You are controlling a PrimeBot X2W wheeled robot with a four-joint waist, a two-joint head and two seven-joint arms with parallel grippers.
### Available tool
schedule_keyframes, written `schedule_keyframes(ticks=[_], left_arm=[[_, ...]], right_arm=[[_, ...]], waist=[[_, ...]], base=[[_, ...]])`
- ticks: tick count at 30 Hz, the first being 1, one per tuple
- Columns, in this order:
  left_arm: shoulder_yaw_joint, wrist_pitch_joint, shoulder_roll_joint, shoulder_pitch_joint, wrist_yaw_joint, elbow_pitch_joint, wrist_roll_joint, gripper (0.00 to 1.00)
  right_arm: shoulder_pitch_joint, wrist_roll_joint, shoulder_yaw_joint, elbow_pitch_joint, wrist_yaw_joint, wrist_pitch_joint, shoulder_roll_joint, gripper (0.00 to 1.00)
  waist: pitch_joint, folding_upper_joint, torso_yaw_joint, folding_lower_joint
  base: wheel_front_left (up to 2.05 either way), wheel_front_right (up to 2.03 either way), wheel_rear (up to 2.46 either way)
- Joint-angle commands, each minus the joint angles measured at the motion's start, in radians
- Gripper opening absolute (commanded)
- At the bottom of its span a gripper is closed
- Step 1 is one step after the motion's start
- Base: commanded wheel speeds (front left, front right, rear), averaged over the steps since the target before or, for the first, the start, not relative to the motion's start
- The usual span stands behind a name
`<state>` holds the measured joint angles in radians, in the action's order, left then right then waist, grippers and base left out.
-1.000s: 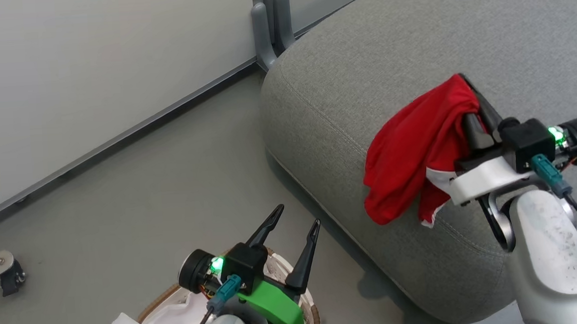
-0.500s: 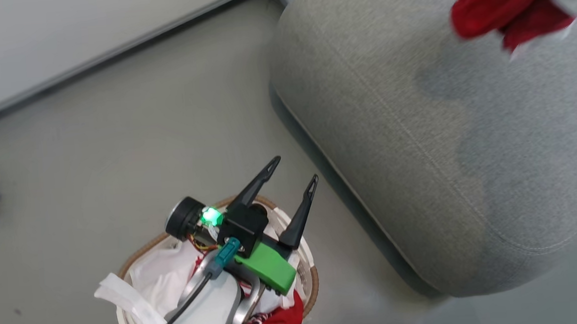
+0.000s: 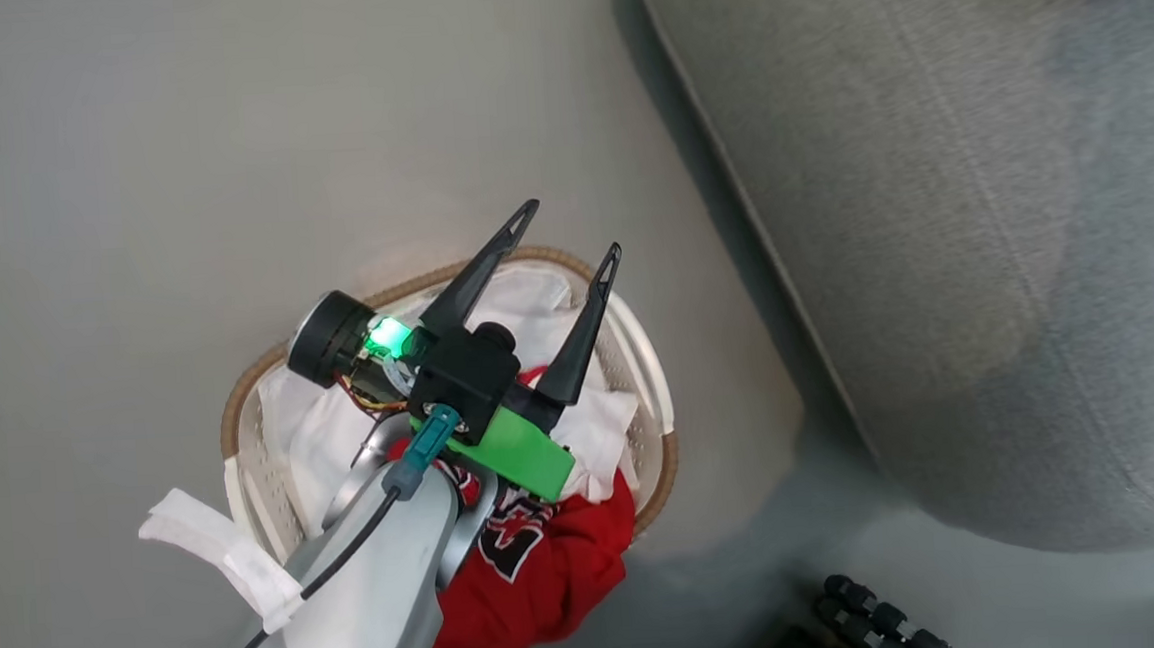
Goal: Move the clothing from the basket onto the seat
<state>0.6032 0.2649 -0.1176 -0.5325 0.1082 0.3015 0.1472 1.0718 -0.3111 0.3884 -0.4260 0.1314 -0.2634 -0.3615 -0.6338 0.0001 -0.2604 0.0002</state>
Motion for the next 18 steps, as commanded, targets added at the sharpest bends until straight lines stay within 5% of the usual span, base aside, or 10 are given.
schedule_keyframes(ticks=[1, 14, 16, 17, 18], left_arm=[[-0.005, -0.001, -0.011, -0.024, -0.005, -0.004, -0.013, 1.0], [-0.013, -0.001, -0.012, -0.014, -0.011, 0.008, -0.006, 1.0], [-0.015, -0.001, -0.012, -0.011, -0.011, 0.012, -0.005, 1.0], [-0.016, -0.001, -0.011, -0.009, -0.011, 0.013, -0.003, 1.0], [-0.016, -0.001, -0.009, -0.007, -0.011, 0.014, -0.001, 1.0]], right_arm=[[-0.002, -0.012, 0.01, -0.012, -0.001, -0.002, 0.009, 0.0], [-0.149, -0.041, 0.03, -0.091, -0.001, -0.002, 0.075, 0.04], [-0.161, -0.038, 0.032, -0.086, -0.001, -0.002, 0.08, 0.39], [-0.169, -0.036, 0.032, -0.086, -0.001, -0.002, 0.087, 1.0], [-0.179, -0.034, 0.034, -0.091, -0.001, -0.002, 0.093, 1.0]], waist=[[-0.125, -0.0001, 0.095, -0.0002], [-0.13, -0.0001, 0.095, -0.0002], [-0.123, -0.0001, 0.09, -0.0002], [-0.119, -0.0001, 0.088, -0.0002], [-0.112, -0.0001, 0.086, -0.0002]], base=[[0.0, 0.0, 0.0], [0.0, 0.0, 0.0], [0.0, 0.0, 0.0], [0.0, 0.0, 0.0], [0.0, 0.0, 0.0]])
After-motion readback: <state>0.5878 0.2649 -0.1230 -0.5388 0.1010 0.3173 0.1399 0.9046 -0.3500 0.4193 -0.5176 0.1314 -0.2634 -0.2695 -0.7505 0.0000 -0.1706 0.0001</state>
